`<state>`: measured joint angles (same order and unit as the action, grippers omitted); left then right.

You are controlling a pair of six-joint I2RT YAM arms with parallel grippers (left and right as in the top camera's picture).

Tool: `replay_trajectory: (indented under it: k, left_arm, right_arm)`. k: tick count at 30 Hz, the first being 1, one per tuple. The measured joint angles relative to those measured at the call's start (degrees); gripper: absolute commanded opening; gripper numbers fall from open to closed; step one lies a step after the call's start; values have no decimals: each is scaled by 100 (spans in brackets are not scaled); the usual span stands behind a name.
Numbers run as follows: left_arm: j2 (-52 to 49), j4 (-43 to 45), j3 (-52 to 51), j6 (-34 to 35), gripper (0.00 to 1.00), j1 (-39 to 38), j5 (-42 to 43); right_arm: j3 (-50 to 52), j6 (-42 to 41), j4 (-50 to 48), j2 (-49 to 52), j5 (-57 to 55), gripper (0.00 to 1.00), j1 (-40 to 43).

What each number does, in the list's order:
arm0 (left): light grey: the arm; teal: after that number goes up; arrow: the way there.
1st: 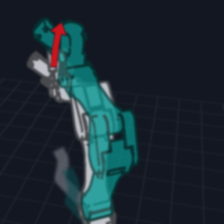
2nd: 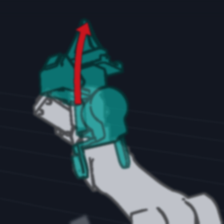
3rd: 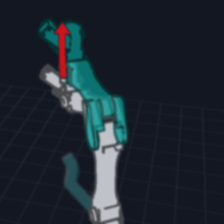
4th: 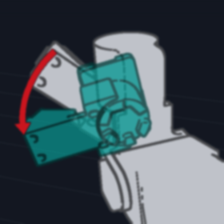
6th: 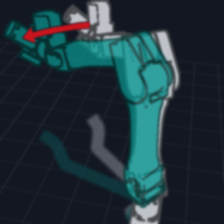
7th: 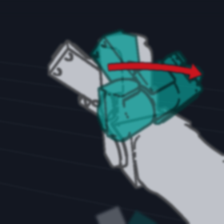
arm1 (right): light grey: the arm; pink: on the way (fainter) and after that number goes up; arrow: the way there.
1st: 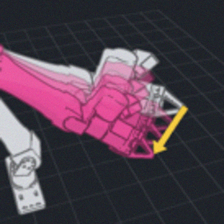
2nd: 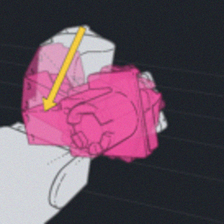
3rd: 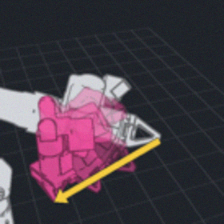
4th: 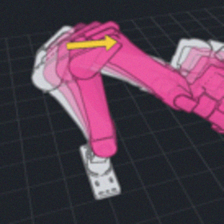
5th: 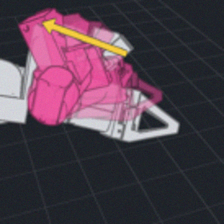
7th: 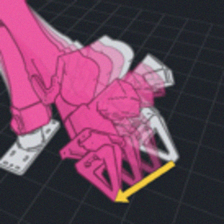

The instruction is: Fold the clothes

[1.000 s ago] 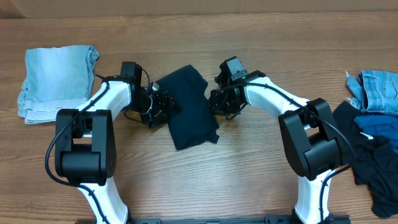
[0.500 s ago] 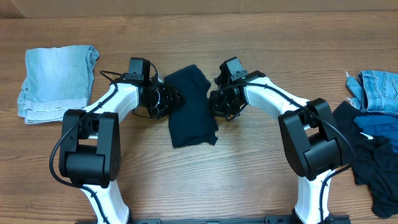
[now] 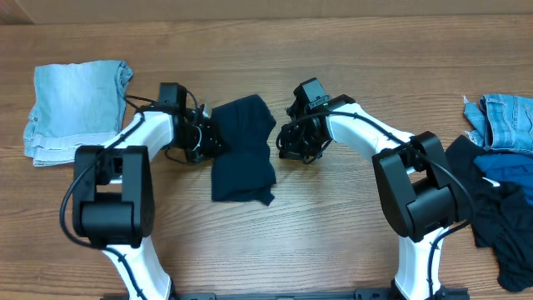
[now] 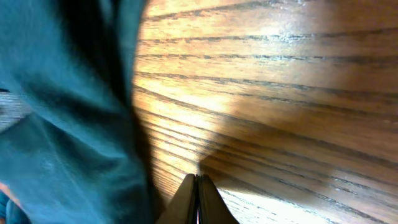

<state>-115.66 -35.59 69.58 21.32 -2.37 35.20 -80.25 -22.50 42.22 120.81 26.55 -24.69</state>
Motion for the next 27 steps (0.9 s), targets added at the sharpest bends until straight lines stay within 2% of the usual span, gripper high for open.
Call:
replay_trajectory:
  k: [4,6,11,19,27]
  left_arm:
    - [938,-20,0,-101,6,66,-221]
    - [1067,-22,7,-96,5,149,-282]
    - [1067,-63,11,-96,5,435,-341]
    - [1067,-144,251,-116,7,730,-330]
    - [1067,-223,629,-535,6,1003,-295]
  right_arm:
    - [0,59,116,-11,-7,4,33]
    - [0,184,251,-155,-70,4,46]
    - [0,293,284,-734,-306,4,66]
    - [0,570,645,-765,-450,4,66]
    - [0,605,649,-765,-511,4,66]
